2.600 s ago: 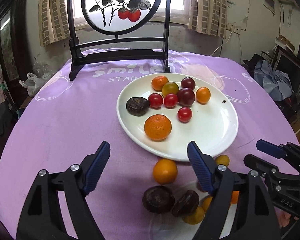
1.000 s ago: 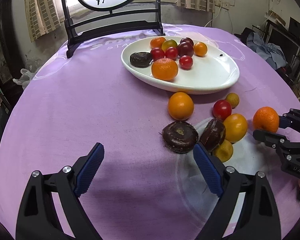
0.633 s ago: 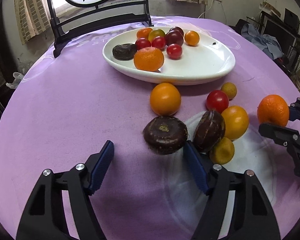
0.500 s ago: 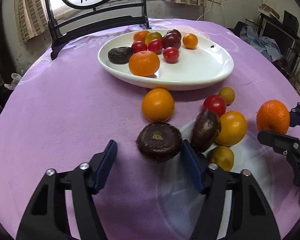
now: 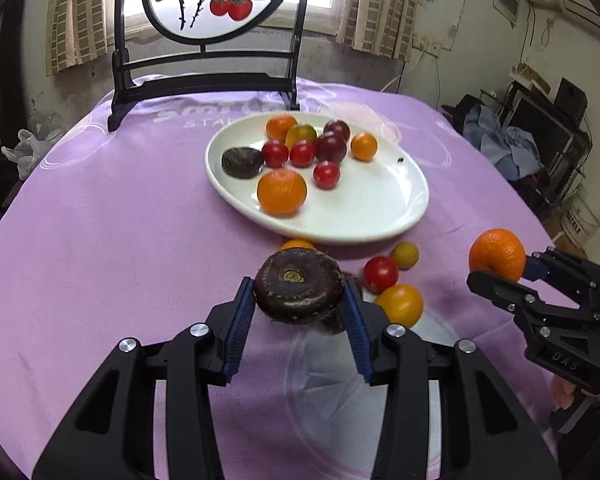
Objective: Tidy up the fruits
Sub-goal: 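Lower the mandarin and dark brown fruit onto the white plate and open both tools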
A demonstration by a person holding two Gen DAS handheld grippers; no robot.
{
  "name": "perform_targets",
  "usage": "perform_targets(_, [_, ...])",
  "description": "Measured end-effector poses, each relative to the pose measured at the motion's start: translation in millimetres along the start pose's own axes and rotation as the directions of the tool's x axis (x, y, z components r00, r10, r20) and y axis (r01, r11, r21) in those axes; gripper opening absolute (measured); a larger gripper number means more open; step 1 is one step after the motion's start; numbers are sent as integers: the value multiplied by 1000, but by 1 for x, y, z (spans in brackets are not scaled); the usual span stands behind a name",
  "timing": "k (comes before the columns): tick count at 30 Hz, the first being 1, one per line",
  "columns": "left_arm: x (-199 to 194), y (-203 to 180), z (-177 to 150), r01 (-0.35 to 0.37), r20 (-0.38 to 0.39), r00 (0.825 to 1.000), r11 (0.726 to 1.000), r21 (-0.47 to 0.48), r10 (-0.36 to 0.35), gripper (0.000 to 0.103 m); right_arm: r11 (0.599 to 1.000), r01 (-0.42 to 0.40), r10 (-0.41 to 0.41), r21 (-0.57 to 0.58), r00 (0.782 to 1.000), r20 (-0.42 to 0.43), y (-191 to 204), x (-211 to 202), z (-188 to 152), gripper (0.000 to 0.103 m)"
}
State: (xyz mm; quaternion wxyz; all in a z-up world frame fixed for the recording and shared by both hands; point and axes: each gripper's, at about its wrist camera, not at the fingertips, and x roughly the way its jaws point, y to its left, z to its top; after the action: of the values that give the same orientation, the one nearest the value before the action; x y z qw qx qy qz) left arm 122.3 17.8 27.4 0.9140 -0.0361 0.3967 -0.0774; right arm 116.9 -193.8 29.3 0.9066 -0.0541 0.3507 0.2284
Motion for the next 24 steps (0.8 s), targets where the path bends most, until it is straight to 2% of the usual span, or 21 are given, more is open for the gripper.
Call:
perform_targets(4, [-2,-1,30,-47,37,998,999,7,47,43,1000,22,-23,14,999,40,-4,-4,20,38])
perform_targets(10, [27,10,68,-68,24,997,996,-60,69,43,998,44,-45,34,998,33,-11,22,46,38])
perform_targets(14, [52,8,79,-77,-7,997,993,-84,76,43,997,50,-49,57,999,-13,-17,51,53,39])
perform_targets(19, [74,-8,91,-102,-15,995,995,-13,102,43,997,43,-40,62,998,-51,-18,76,54,39])
perform_targets(24, [97,-9,98,-98,-64,993,995,-37,95,43,997,34,-30,73,998,-57,-19,89,51,40])
